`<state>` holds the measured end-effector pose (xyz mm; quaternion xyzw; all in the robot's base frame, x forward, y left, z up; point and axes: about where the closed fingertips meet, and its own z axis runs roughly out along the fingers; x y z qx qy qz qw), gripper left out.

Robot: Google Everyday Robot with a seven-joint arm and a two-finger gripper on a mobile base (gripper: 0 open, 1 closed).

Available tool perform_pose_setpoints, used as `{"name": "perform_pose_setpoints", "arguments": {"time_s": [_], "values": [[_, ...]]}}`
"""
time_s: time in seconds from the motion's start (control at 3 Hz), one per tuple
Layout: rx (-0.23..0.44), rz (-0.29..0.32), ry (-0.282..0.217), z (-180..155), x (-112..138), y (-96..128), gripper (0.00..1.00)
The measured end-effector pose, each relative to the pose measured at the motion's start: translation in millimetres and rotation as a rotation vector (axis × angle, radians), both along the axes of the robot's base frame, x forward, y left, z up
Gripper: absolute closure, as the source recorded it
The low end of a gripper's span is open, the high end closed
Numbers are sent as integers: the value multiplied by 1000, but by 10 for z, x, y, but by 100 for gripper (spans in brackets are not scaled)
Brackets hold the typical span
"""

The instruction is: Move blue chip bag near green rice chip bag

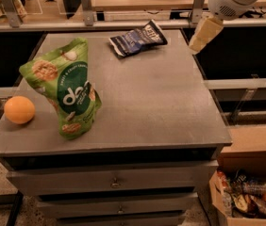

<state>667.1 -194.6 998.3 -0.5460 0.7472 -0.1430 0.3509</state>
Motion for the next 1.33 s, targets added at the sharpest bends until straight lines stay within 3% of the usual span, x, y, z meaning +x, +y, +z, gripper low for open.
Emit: {"name": "perform_pose_setpoints", "arguments": {"time_s": [0.33,0.67,1.33], "values": [[47,-14,-103,-29,450,118,0],[117,-41,-147,-100,964,297,0],[291,-73,-54,-371,1463,679,0]]}}
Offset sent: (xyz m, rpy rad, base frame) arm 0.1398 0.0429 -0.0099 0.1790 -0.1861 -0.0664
